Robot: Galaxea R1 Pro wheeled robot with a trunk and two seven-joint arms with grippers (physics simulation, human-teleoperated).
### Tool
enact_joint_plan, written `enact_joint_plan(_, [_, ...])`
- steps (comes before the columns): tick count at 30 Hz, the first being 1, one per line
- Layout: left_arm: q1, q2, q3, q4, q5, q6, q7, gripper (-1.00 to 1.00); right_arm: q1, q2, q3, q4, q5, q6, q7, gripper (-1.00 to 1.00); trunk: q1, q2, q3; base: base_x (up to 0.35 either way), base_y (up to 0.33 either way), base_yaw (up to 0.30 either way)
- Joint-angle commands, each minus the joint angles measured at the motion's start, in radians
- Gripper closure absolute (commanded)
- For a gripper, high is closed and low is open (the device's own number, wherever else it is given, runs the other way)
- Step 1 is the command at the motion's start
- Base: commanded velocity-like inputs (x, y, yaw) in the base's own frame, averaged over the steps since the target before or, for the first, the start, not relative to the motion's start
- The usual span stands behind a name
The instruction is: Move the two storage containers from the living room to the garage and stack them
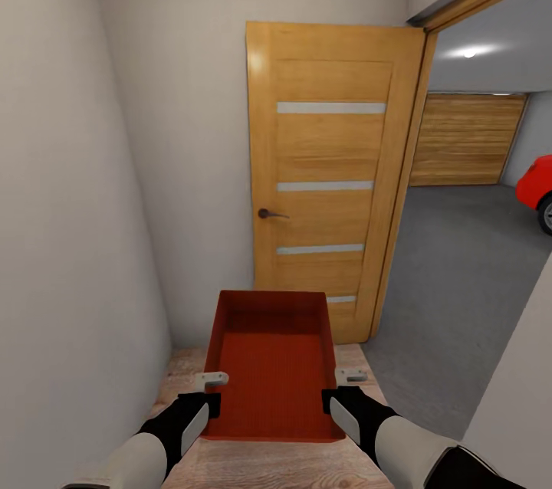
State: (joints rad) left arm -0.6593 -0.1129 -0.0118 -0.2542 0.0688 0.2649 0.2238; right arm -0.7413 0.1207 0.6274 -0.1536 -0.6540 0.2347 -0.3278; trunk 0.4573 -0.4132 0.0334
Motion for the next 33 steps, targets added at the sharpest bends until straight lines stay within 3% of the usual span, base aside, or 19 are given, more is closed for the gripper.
enact_joint_plan(1, [0.001,0.003,-0.009,0.001,-0.006,0.009,0.011,1.0,-0.001,-0.004,-0.006,-0.003,0.03,-0.037,-0.01,1.0,0.0,-0.001,0.0,0.003,0.0,0.0])
enact_joint_plan(20, [0.001,0.002,-0.01,0.002,-0.006,0.015,0.012,1.0,-0.001,-0.004,-0.006,-0.003,0.03,-0.037,-0.01,1.0,0.0,-0.001,0.0,0.002,0.002,0.0])
enact_joint_plan(33, [0.001,0.002,-0.01,0.003,-0.006,0.015,0.008,1.0,-0.001,-0.003,-0.006,-0.003,0.03,-0.037,-0.01,1.0,0.0,-0.001,0.0,0.176,0.157,-0.07])
